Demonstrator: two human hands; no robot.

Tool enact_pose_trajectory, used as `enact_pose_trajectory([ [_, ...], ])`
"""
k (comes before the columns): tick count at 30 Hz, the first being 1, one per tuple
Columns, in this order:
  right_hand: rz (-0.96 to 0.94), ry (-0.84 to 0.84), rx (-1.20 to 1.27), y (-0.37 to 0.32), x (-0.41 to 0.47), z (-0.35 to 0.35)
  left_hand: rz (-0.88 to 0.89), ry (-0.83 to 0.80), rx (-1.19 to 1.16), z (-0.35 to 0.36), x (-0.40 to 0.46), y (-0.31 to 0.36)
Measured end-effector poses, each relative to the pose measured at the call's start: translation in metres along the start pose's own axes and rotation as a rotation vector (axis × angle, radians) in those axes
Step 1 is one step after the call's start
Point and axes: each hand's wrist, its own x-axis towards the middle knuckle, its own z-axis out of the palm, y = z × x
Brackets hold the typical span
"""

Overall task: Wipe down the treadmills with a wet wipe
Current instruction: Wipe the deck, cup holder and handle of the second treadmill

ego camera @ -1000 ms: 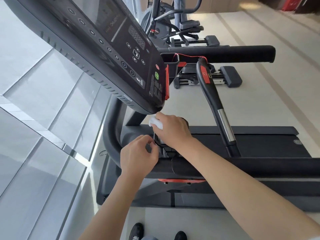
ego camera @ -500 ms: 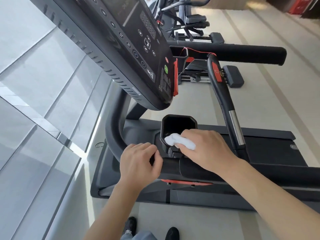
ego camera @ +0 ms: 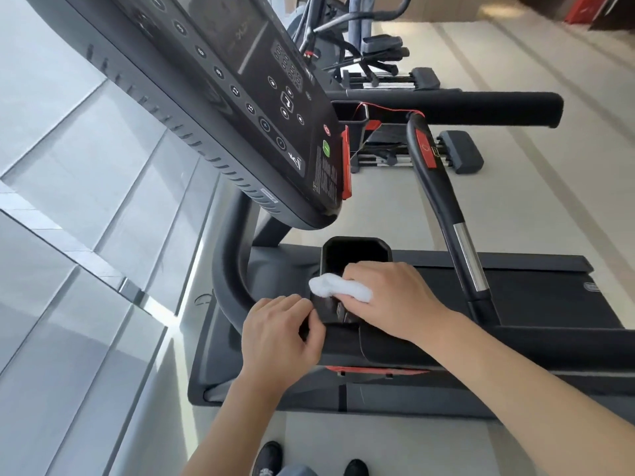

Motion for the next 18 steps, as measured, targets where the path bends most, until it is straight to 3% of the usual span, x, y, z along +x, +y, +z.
enact_pose_trajectory([
  [4, 0.000, 0.036, -0.025, 0.023, -0.028, -0.015, 0.013, 0.033, 0.004, 0.003, -0.001, -0.001],
  [8, 0.028, 0.080, -0.023, 0.004, -0.011, -0.001, 0.022, 0.055, 0.006, 0.005, 0.000, -0.001],
  [12, 0.075, -0.031, -0.160, -0.013, 0.027, 0.024, -0.002, 0.004, 0.007, 0.004, 0.001, -0.001],
  [18, 0.093, -0.013, -0.086, -0.011, 0.001, 0.003, -0.035, -0.093, 0.006, -0.006, 0.002, 0.006],
])
